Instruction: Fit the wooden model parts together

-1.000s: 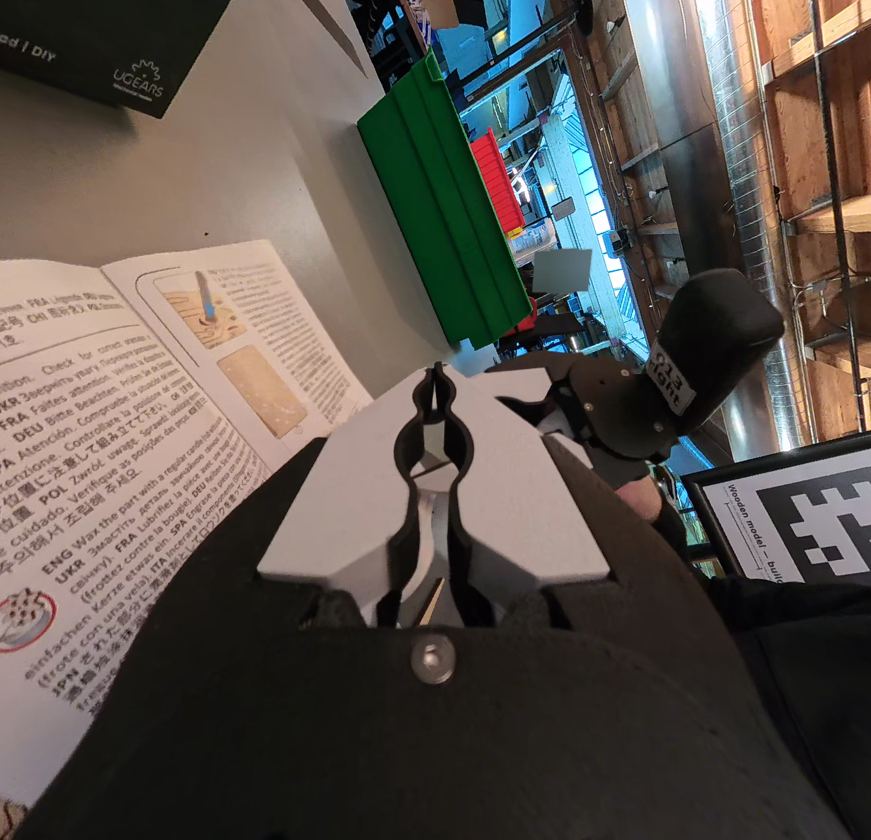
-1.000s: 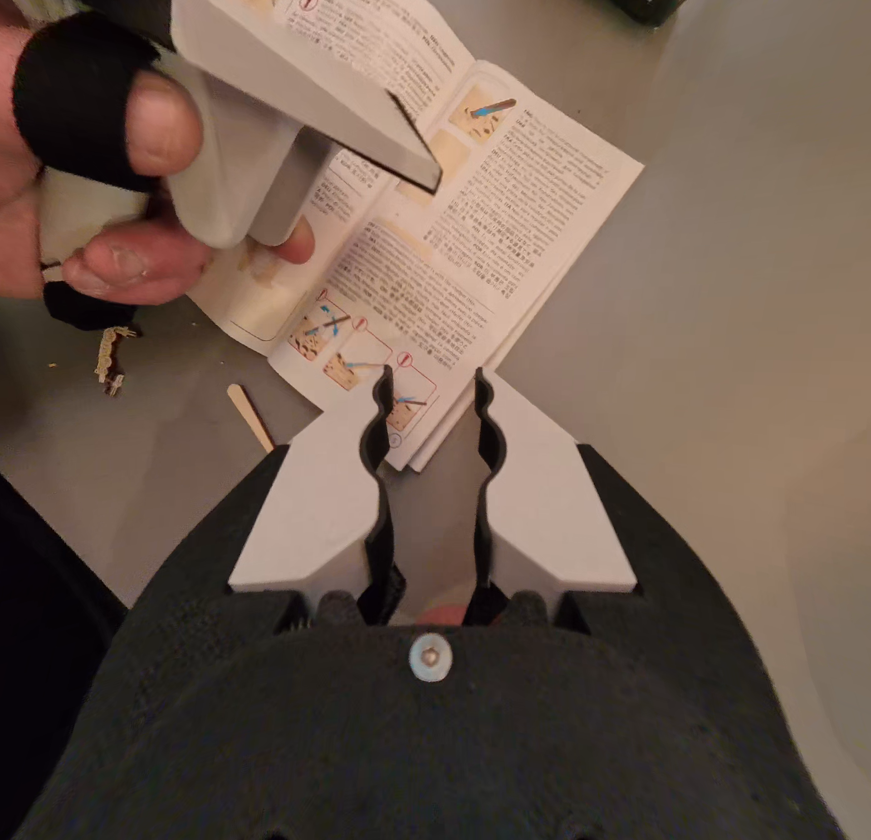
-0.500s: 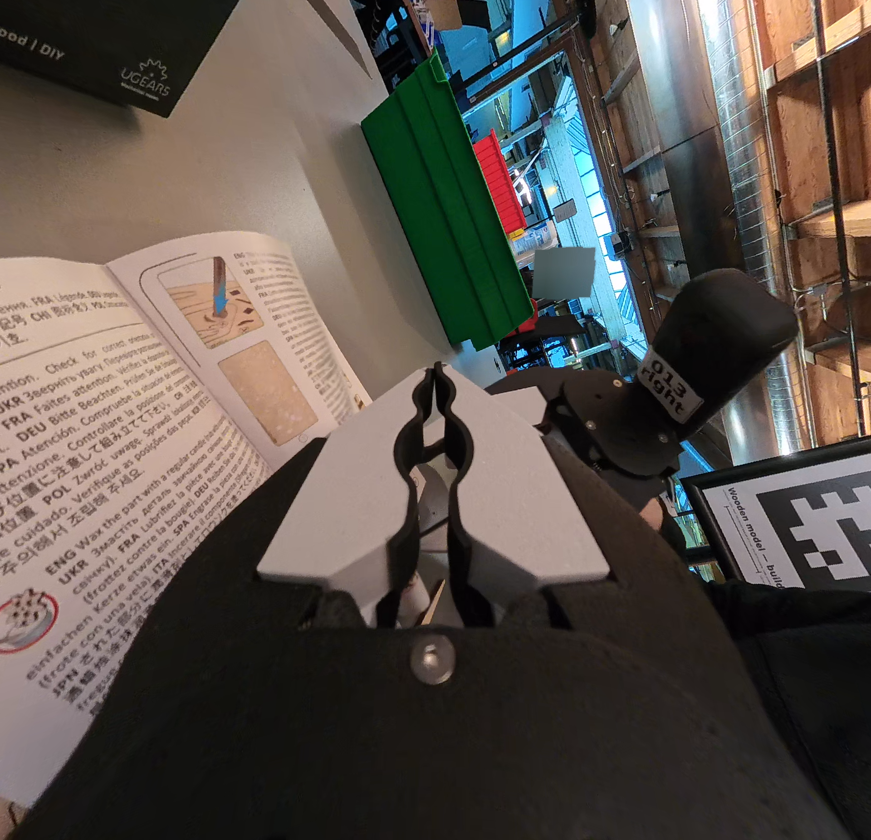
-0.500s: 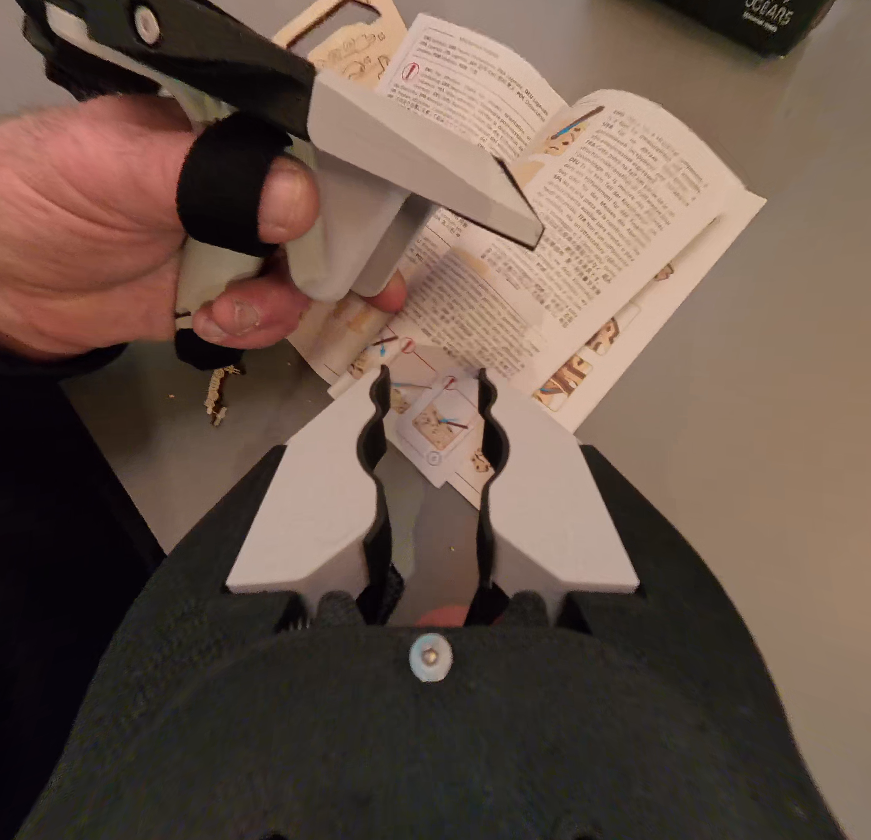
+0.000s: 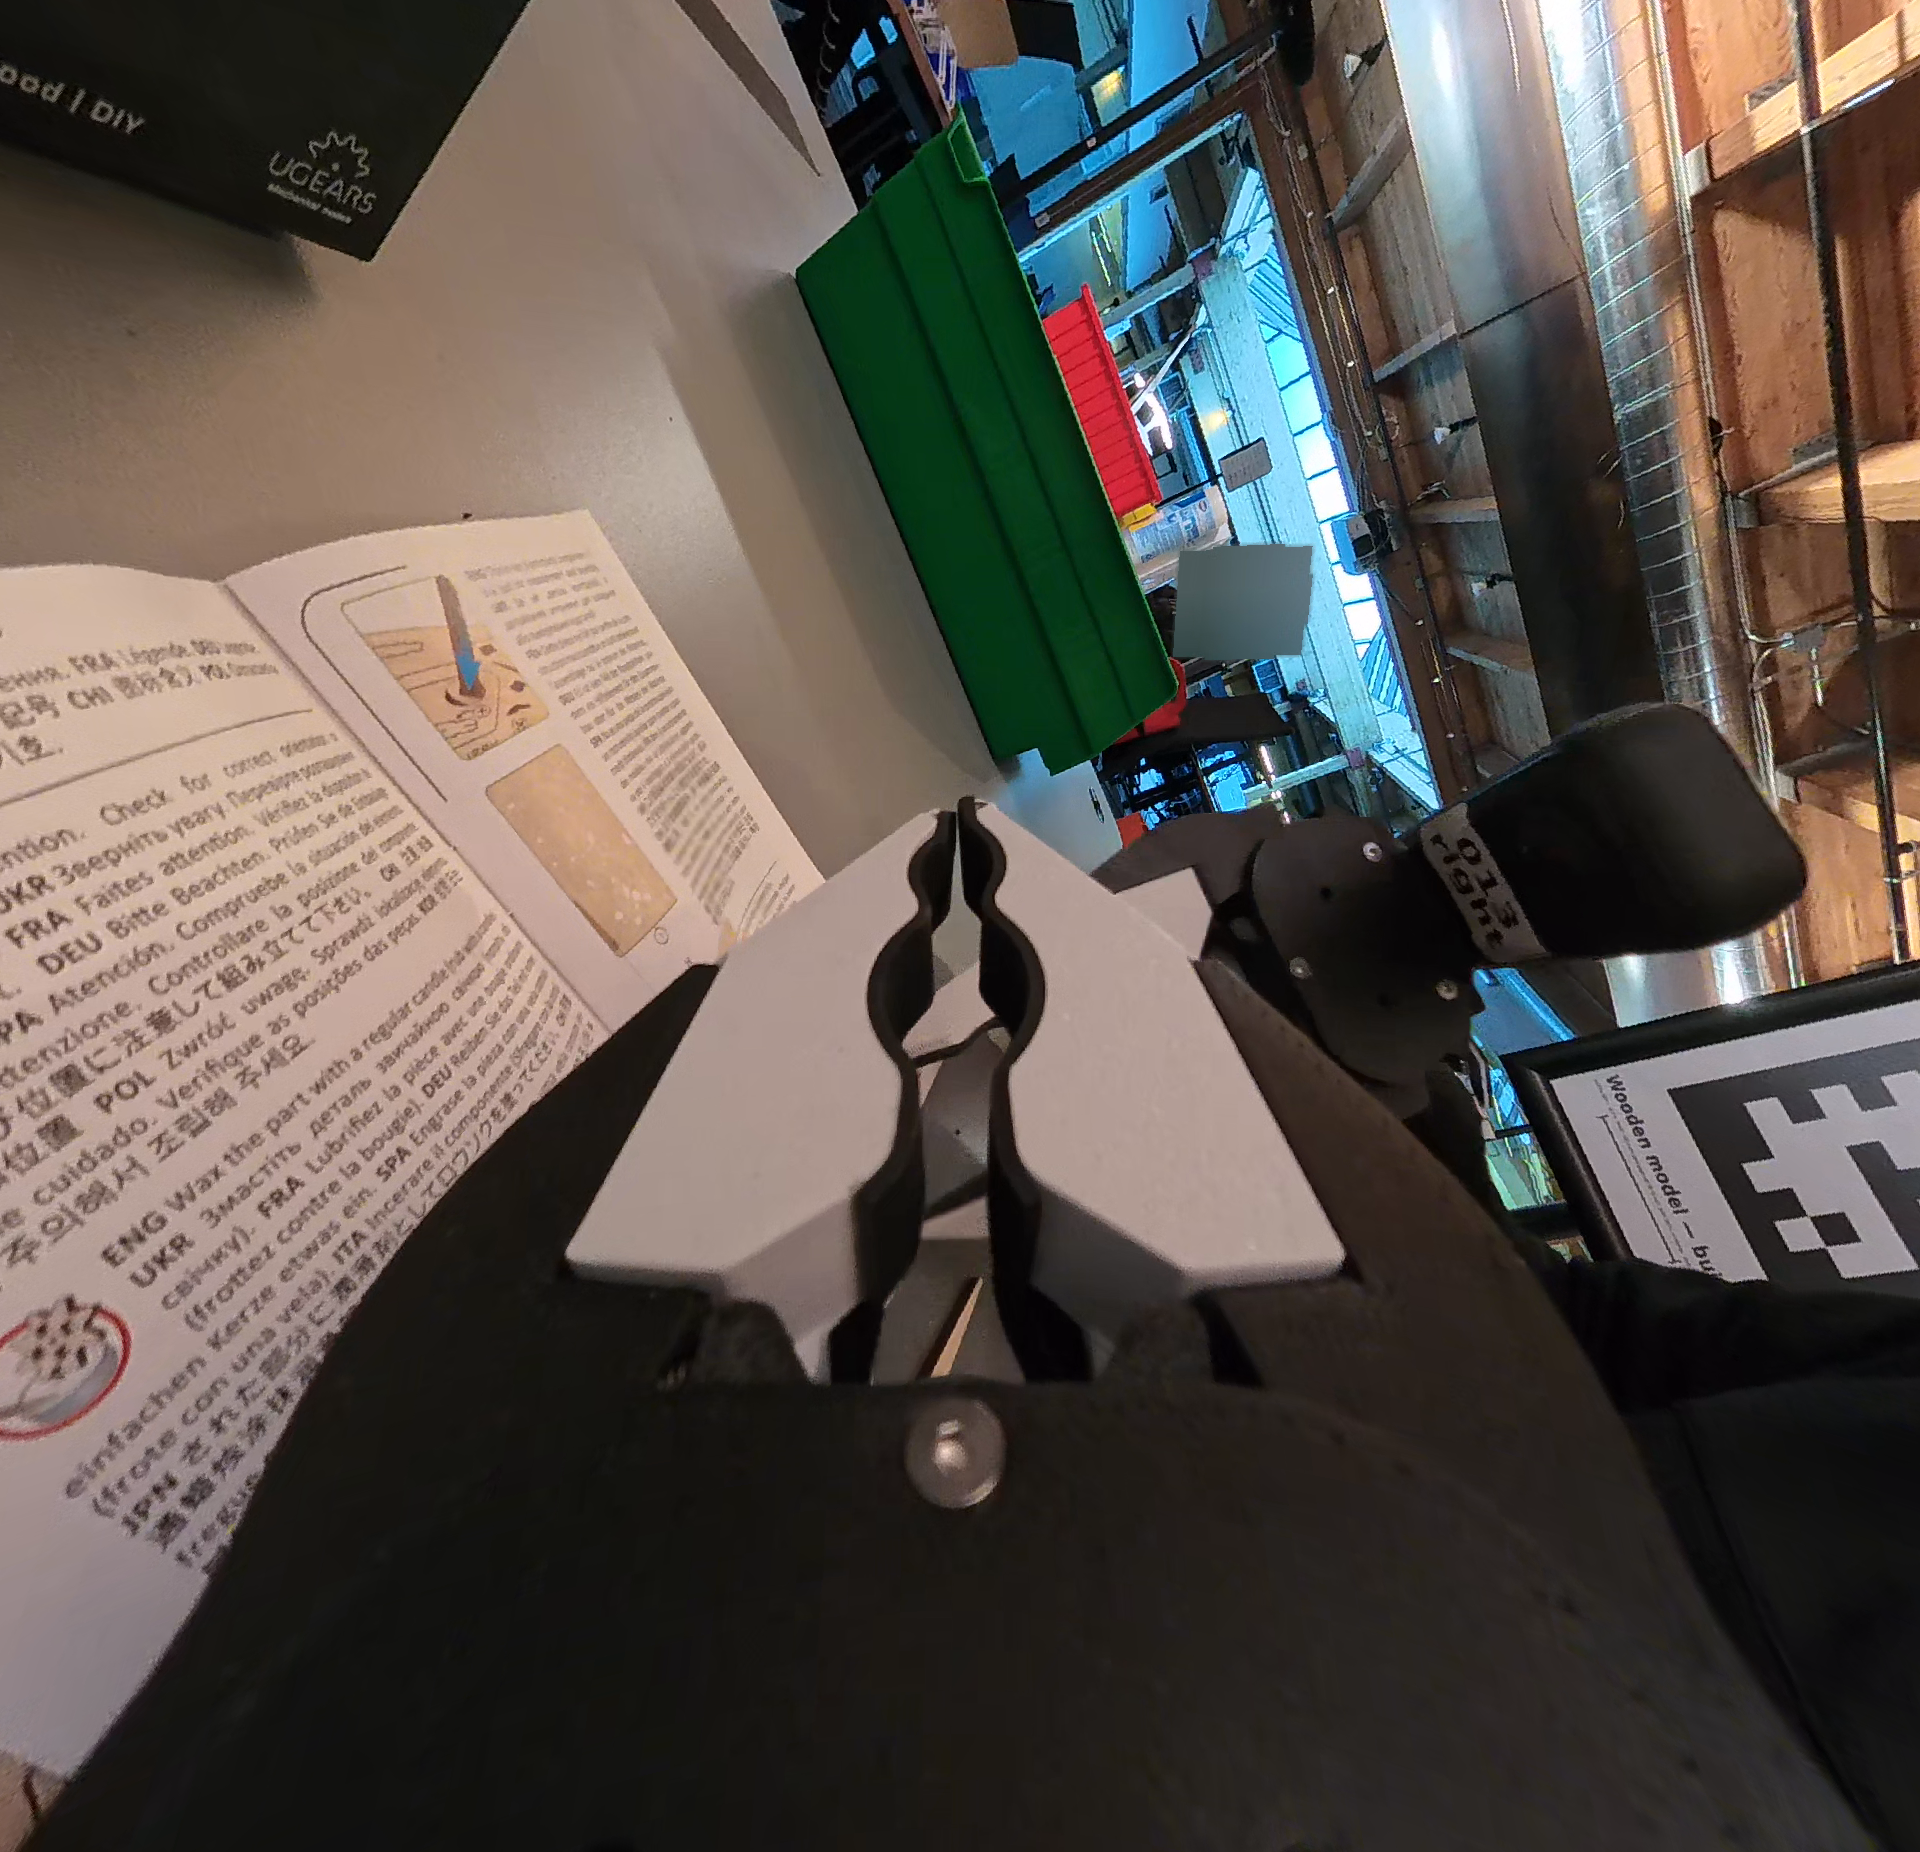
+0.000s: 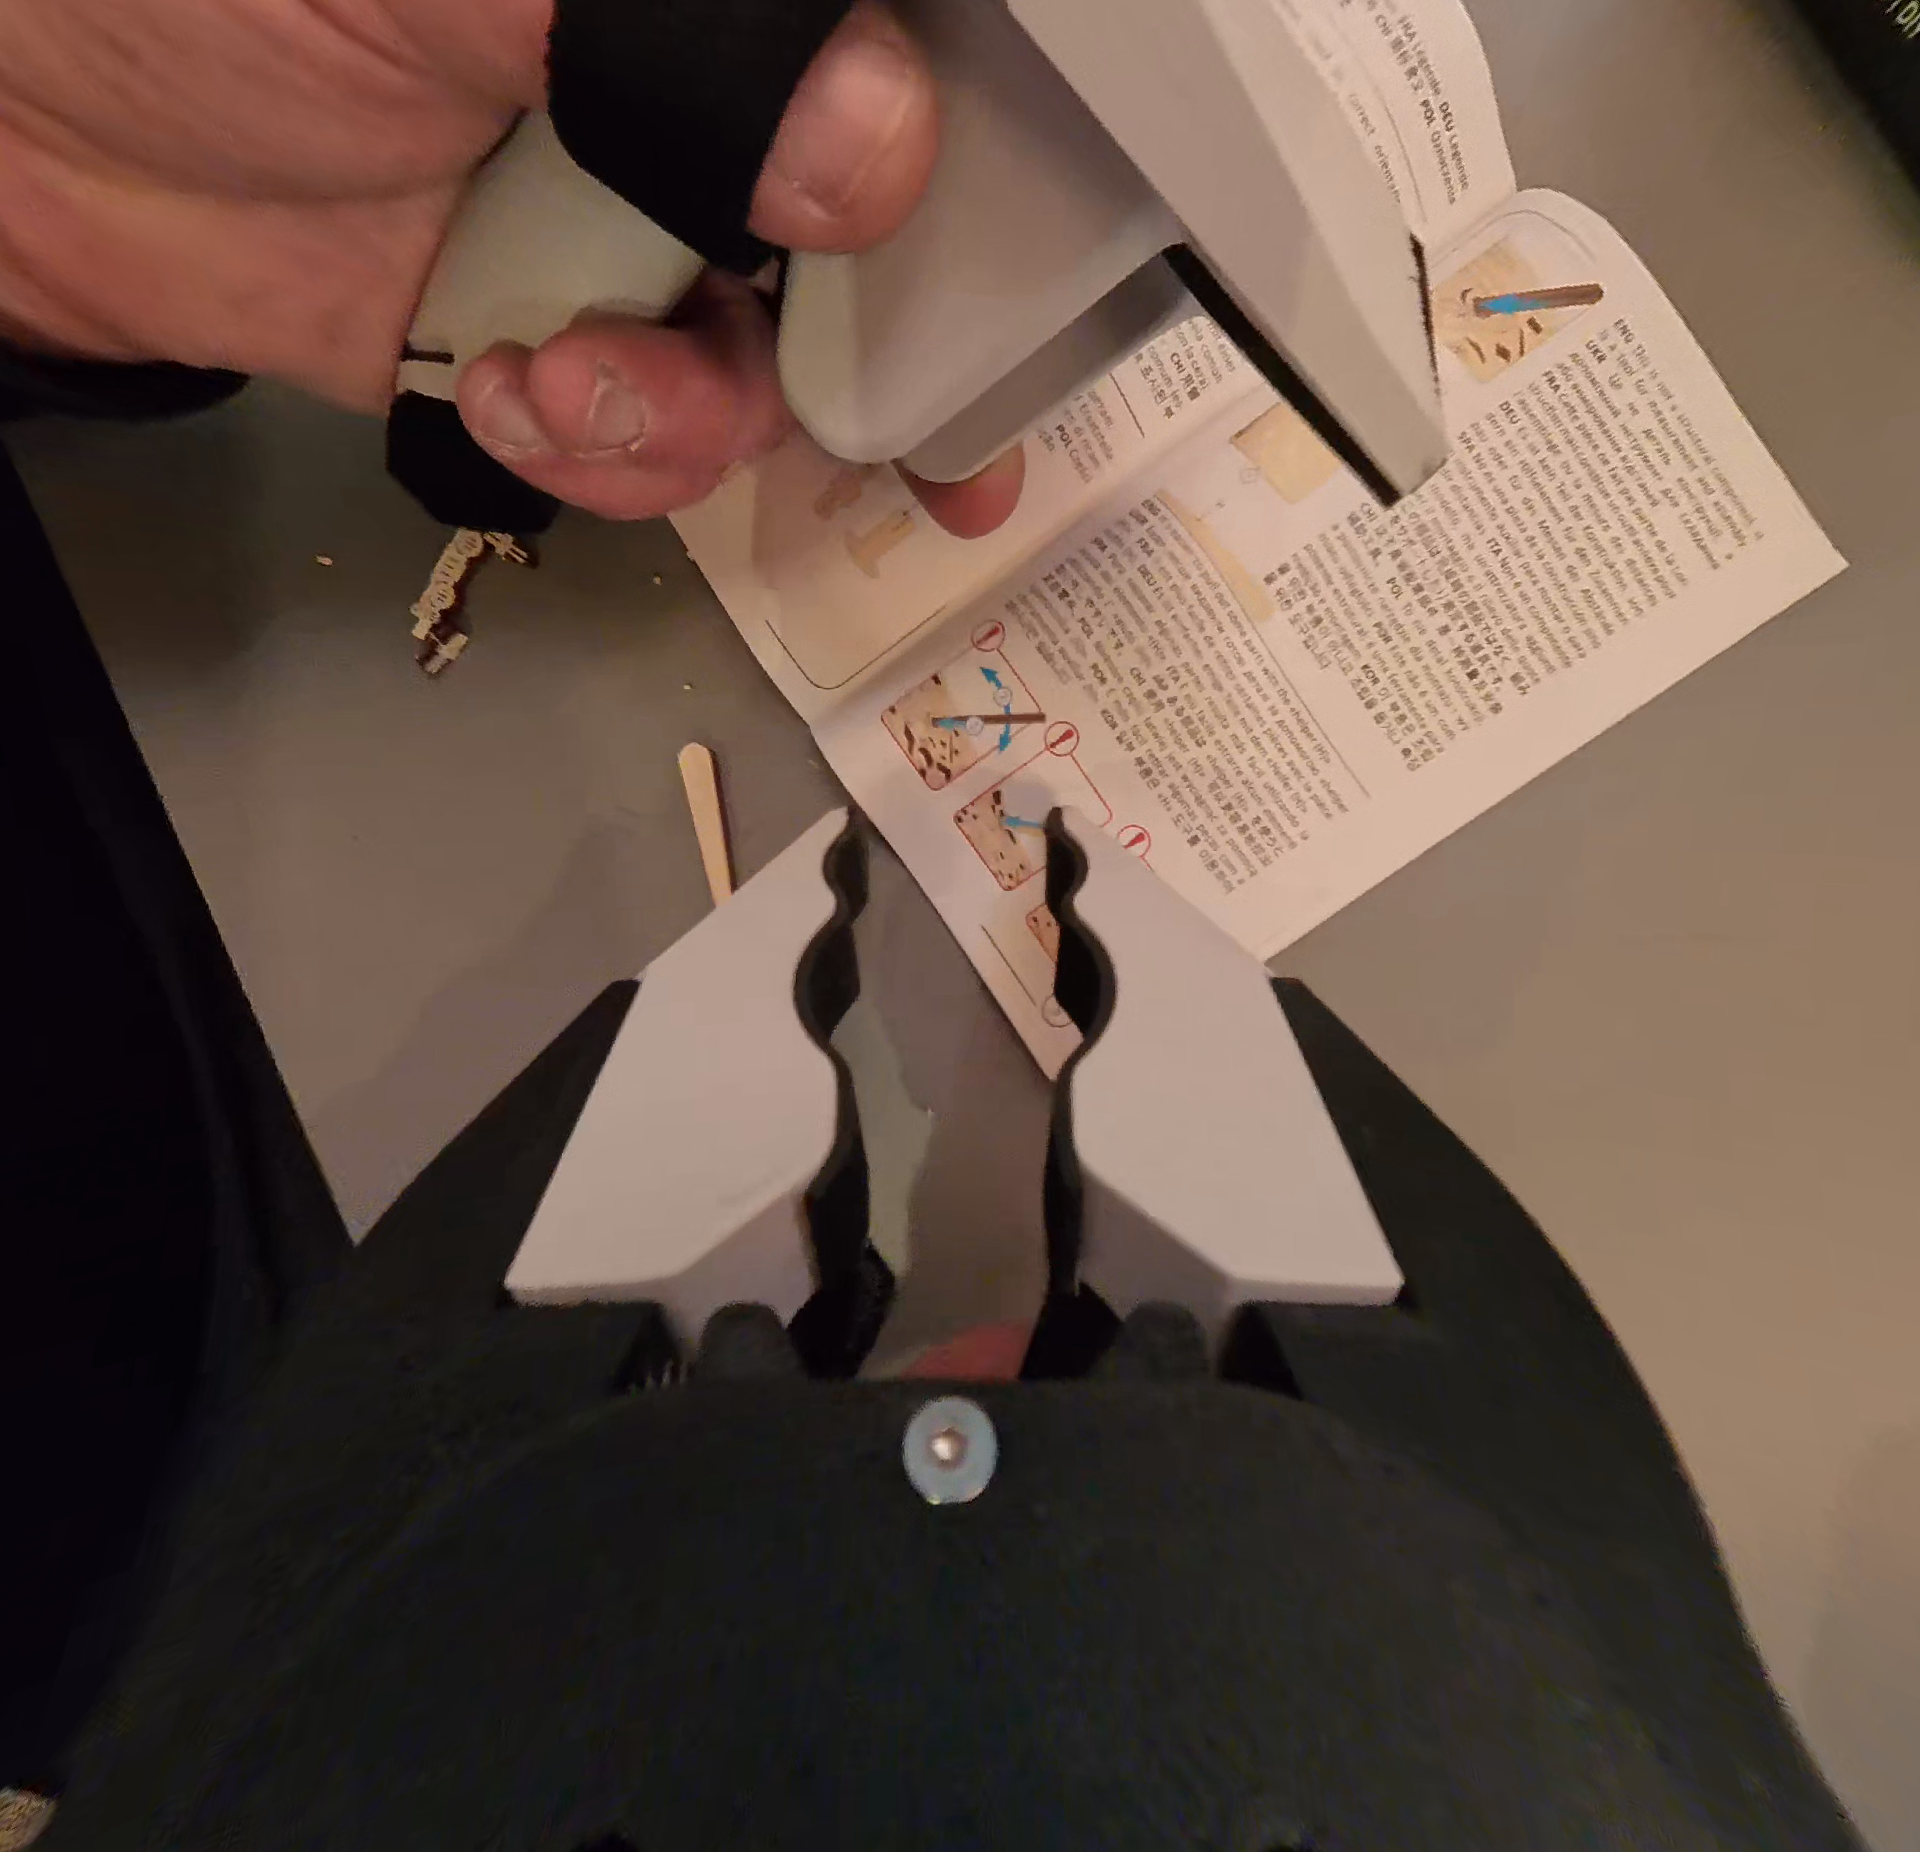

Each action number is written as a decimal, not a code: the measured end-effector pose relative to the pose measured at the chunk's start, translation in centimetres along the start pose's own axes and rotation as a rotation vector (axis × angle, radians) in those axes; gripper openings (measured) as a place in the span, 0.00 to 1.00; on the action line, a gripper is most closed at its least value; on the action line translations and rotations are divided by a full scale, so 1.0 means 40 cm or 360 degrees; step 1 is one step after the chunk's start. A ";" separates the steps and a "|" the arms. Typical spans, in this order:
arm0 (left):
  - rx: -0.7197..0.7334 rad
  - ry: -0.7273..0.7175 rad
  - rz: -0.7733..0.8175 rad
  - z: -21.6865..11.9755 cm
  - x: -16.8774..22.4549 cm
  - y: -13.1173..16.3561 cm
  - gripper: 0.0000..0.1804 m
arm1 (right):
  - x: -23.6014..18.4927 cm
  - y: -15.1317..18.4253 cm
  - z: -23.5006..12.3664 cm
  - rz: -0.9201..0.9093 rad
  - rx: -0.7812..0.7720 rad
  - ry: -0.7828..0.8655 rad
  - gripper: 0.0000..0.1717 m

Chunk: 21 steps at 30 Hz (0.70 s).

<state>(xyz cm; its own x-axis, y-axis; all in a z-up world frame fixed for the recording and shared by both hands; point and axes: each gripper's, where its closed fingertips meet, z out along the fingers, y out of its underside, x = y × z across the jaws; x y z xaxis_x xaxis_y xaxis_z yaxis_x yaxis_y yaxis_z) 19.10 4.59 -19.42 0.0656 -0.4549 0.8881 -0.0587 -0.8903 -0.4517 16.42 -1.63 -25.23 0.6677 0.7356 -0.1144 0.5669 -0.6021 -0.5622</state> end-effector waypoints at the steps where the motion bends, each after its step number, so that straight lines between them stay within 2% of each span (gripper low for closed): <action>1: 0.0000 0.0000 0.0000 0.000 0.000 0.000 0.00 | 0.002 -0.001 0.000 -0.0027 -0.0003 0.0010 0.17; 6: -0.0009 -0.0005 -0.0001 0.001 -0.002 0.002 0.00 | 0.012 0.002 0.001 -0.0075 -0.0028 0.0025 0.07; 7: -0.0009 -0.0005 -0.0002 0.001 -0.002 0.002 0.00 | 0.006 0.002 0.001 -0.0085 -0.0027 0.0002 0.08; 10: -0.0007 -0.0002 -0.0003 0.000 -0.001 0.001 0.00 | -0.018 0.001 0.001 -0.0154 -0.0045 -0.0055 0.24; 12: -0.0005 -0.0002 -0.0003 0.000 -0.001 0.001 0.00 | -0.012 -0.002 0.006 -0.0239 -0.0052 0.0003 0.24; 18: -0.0004 0.0002 -0.0003 -0.001 0.000 0.001 0.00 | 0.000 -0.003 0.010 -0.0331 -0.0070 0.0049 0.17; 21: 0.0001 0.0004 -0.0004 -0.002 0.000 0.000 0.00 | -0.005 -0.003 0.010 -0.0323 -0.0064 0.0020 0.11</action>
<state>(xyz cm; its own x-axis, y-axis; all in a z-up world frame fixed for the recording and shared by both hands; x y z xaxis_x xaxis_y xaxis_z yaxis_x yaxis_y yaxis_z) 19.03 4.59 -19.41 0.0630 -0.4527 0.8894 -0.0580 -0.8913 -0.4496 16.04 -1.59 -25.46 0.5435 0.8394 0.0081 0.7092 -0.4540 -0.5394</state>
